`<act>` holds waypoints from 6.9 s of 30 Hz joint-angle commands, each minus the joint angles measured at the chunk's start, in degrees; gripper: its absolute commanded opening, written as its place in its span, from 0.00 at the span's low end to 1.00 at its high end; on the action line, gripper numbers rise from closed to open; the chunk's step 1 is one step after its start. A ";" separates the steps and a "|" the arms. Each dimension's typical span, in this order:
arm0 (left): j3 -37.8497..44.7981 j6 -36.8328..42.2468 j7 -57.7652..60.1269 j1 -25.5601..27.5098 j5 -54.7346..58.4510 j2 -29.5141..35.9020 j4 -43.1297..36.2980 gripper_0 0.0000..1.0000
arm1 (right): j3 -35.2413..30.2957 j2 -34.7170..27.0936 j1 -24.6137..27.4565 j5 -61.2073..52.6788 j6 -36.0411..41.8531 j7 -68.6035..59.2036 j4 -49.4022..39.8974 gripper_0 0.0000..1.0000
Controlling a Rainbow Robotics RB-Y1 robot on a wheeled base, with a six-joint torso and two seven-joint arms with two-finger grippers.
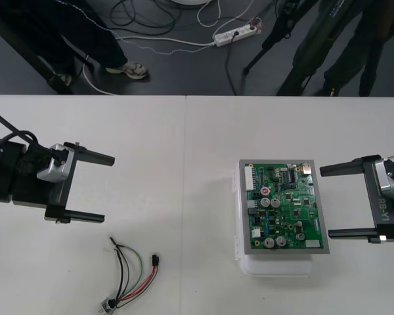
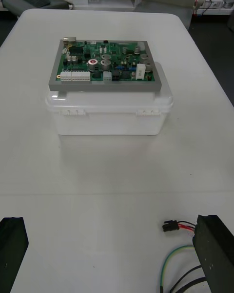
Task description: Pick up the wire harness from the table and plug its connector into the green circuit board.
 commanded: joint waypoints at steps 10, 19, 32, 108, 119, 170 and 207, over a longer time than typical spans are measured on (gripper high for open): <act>0.87 0.28 17.33 11.28 -4.14 9.71 -18.02 1.00 | -2.18 -0.03 -1.31 -7.49 0.07 -1.44 2.07 1.00; 0.78 7.22 27.70 20.86 -12.93 13.05 -29.62 1.00 | -1.91 3.92 -1.74 -13.73 -0.19 -2.32 1.45 1.00; 0.52 11.44 41.50 31.58 -28.05 13.48 -40.34 1.00 | -1.47 10.25 -2.54 -16.90 -0.19 -2.76 3.82 1.00; -32.71 20.23 56.62 28.86 -70.94 2.85 -23.38 1.00 | 11.97 9.98 -13.26 -19.80 -0.19 16.75 20.00 1.00; -34.90 26.91 53.72 28.59 -73.49 0.13 -17.05 1.00 | 11.53 11.39 -13.52 -19.71 -0.19 18.86 20.08 1.00; -32.09 32.44 48.71 33.60 -74.45 -3.74 -9.58 1.00 | 9.86 12.27 -13.96 -18.21 -0.19 20.62 21.40 1.00; -31.56 33.59 46.07 33.60 -74.37 -3.83 -9.23 0.00 | 9.78 12.27 -13.96 -18.48 -0.19 21.06 21.40 1.00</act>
